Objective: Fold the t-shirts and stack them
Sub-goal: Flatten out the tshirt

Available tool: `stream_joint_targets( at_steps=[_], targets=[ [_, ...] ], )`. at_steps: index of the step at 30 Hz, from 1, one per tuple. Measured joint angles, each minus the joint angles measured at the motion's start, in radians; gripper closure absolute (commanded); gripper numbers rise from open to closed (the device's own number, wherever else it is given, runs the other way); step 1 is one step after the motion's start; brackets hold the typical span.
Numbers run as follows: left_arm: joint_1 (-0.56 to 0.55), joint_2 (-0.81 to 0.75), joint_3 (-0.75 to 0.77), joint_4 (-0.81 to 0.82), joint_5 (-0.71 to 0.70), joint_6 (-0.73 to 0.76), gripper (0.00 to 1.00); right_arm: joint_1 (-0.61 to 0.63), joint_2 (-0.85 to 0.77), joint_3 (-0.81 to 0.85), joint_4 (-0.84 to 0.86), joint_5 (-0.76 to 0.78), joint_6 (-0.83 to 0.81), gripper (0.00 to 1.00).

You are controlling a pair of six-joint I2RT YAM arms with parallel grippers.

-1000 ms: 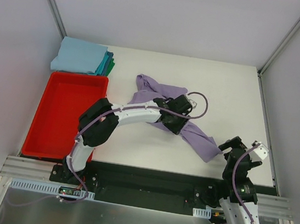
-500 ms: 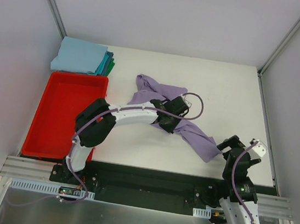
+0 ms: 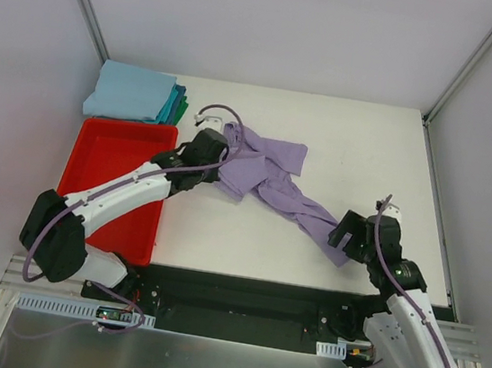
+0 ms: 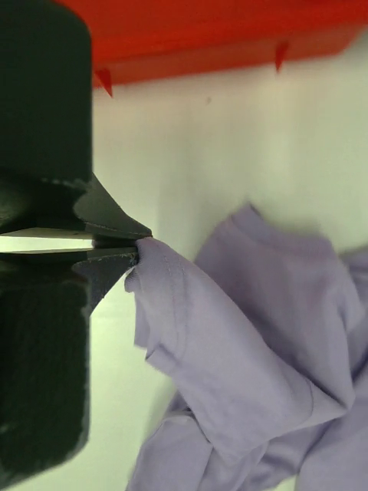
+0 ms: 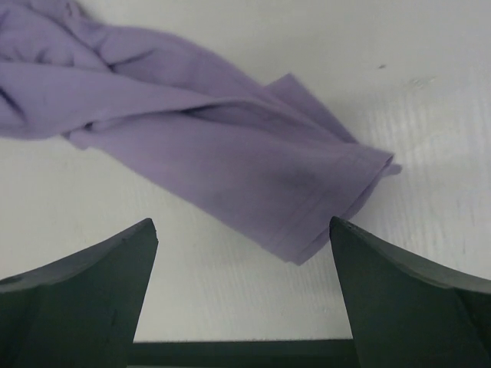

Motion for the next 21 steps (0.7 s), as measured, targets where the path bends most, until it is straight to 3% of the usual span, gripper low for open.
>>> stream_joint_targets(
  at_steps=[9, 16, 21],
  targets=[
    [0.071, -0.153, -0.166, -0.002, -0.169, -0.056, 1.00, 0.203, 0.014, 0.019, -0.195, -0.037, 0.116, 0.02],
    [0.217, -0.332, -0.265, -0.011, -0.221, -0.129, 1.00, 0.208, -0.054, 0.019, -0.251, 0.069, 0.183, 0.03],
    [0.239, -0.410, -0.290, -0.010, -0.213, -0.141, 1.00, 0.208, -0.055, 0.006, -0.238, 0.074, 0.204, 0.02]
  ],
)
